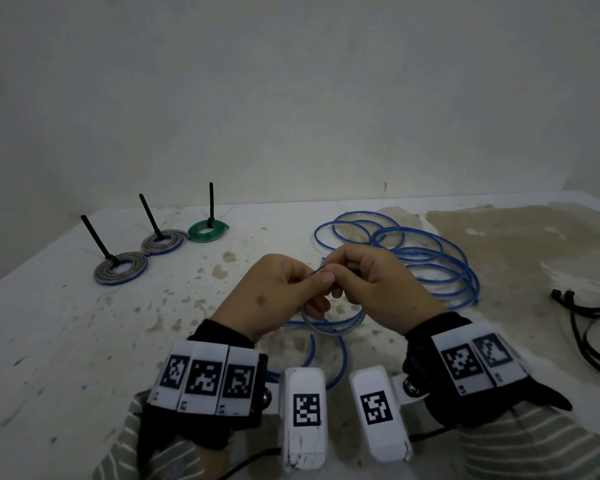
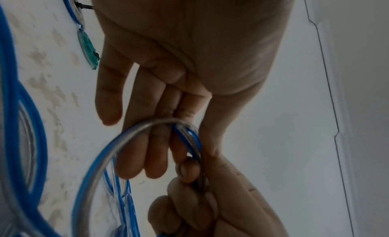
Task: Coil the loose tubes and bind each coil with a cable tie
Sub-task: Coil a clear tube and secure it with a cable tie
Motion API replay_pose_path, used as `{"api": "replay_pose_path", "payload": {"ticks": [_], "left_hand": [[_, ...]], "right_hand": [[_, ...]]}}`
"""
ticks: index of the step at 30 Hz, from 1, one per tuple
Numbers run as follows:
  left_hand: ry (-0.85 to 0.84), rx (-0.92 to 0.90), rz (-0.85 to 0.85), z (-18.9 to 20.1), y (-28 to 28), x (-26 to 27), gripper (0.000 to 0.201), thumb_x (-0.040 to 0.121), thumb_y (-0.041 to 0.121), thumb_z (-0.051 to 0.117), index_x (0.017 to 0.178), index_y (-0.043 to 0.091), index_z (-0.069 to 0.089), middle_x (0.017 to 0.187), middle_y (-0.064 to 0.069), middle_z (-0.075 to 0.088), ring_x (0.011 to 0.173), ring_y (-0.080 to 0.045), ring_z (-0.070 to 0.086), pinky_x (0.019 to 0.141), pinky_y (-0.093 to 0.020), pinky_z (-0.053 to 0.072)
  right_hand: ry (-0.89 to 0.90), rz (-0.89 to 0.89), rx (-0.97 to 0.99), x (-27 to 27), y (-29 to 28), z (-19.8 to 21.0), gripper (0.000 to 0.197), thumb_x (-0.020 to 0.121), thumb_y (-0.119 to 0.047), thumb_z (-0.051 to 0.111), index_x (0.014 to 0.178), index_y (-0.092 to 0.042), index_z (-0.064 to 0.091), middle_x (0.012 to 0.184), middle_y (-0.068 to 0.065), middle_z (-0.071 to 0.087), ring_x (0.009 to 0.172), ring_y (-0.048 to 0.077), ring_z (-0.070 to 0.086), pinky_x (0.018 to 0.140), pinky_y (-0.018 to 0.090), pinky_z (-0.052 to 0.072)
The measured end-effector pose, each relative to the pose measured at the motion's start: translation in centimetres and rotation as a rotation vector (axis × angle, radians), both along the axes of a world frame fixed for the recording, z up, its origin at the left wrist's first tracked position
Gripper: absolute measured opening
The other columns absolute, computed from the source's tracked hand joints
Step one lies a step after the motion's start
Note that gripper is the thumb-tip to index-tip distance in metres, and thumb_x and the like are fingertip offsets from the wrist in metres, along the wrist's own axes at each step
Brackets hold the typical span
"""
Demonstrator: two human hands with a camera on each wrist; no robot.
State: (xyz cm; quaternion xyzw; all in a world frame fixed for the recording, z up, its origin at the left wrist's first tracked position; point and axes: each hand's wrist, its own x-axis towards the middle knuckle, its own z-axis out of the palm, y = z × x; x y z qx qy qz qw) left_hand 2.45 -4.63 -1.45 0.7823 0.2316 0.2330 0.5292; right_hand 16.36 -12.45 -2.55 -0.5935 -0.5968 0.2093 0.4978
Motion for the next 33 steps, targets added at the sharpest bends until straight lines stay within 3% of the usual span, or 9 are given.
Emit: {"api": "replay_pose_path", "payload": {"ticks": [5,8,11,15,20,22,26,30,33], "left_hand": [[0.009,-0.078,-0.016,0.2,0.0,-0.2,0.018,0.090,0.010,0.053,0.074,0.007,0.062,0.059,-0.002,0.068,0.054,-0.009,0.064,0.056,-0.016,0.051],[0.116,0.041,0.007,0.4,0.3,-0.9,0.023,0.093,0.016,0.049,0.073,0.011,0.060,0.061,0.003,0.069,0.054,0.002,0.060,0.053,-0.007,0.042],[0.152,0.026,0.027,0.2,0.4,-1.4,0.026,0.096,0.020,0.044,0.072,0.013,0.054,0.065,0.001,0.071,0.064,-0.003,0.068,0.057,-0.015,0.041],[0.118,-0.076,0.146,-0.4,-0.1,-1.4,0.023,0.098,0.022,0.038,0.081,0.010,0.048,0.065,-0.002,0.070,0.069,-0.014,0.071,0.060,-0.021,0.039],[0.065,-0.083,0.220,-0.6,-0.5,-0.9,0.021,0.100,0.025,0.030,0.086,0.013,0.041,0.070,-0.008,0.071,0.057,-0.005,0.066,0.058,-0.013,0.042],[0.000,-0.117,0.256,-0.3,-0.6,-0.7,0.021,0.100,0.024,0.030,0.087,0.012,0.041,0.070,-0.012,0.070,0.055,-0.006,0.066,0.051,-0.009,0.042],[-0.120,-0.176,0.224,0.0,-1.7,0.1,0.022,0.101,0.022,0.029,0.087,0.008,0.039,0.072,-0.013,0.070,0.058,-0.012,0.067,0.056,-0.021,0.048],[-0.210,-0.232,0.150,0.2,-2.8,0.7,0.019,0.101,0.017,0.028,0.087,0.007,0.037,0.079,-0.014,0.065,0.060,-0.011,0.068,0.053,-0.015,0.048],[-0.089,-0.062,0.190,-0.2,-2.1,0.4,0.023,0.099,0.022,0.035,0.082,0.015,0.047,0.087,-0.007,0.067,0.082,-0.012,0.068,0.066,-0.027,0.047]], "right_hand": [[0.031,-0.112,0.082,0.8,-0.1,0.4,0.019,0.093,-0.011,0.049,0.077,-0.014,0.059,0.068,-0.007,0.063,0.052,0.001,0.055,0.051,0.017,0.045],[0.093,-0.303,0.206,2.9,-0.5,0.9,0.026,0.093,-0.010,0.049,0.070,-0.015,0.060,0.056,-0.014,0.062,0.048,-0.002,0.051,0.050,0.009,0.037],[0.118,-0.392,0.223,4.5,-0.9,1.0,0.026,0.093,-0.010,0.049,0.072,-0.021,0.061,0.055,-0.007,0.053,0.045,0.001,0.045,0.048,0.010,0.034],[0.289,-0.211,0.123,4.1,-1.1,0.8,0.022,0.093,-0.013,0.049,0.091,-0.027,0.065,0.049,-0.005,0.038,0.045,0.009,0.029,0.044,0.019,0.026],[0.003,-0.117,0.018,2.2,-0.8,0.8,0.017,0.089,-0.015,0.056,0.077,-0.022,0.065,0.064,0.009,0.062,0.060,0.017,0.059,0.066,0.033,0.049],[0.035,-0.065,-0.005,1.7,-0.7,0.7,0.016,0.089,-0.007,0.055,0.081,-0.018,0.063,0.069,0.003,0.063,0.062,0.012,0.060,0.065,0.026,0.052],[0.115,0.022,-0.011,0.6,-0.3,0.7,0.021,0.092,-0.009,0.049,0.102,-0.025,0.059,0.074,-0.006,0.061,0.052,-0.002,0.047,0.054,0.013,0.037],[0.028,-0.004,0.033,0.0,0.0,0.4,0.015,0.092,-0.018,0.051,0.079,-0.021,0.058,0.065,-0.009,0.058,0.052,-0.005,0.050,0.054,0.010,0.035],[0.014,-0.012,0.055,0.2,-0.2,0.6,0.022,0.093,-0.015,0.049,0.074,-0.022,0.055,0.060,-0.013,0.056,0.053,-0.005,0.049,0.053,0.009,0.036]]}}
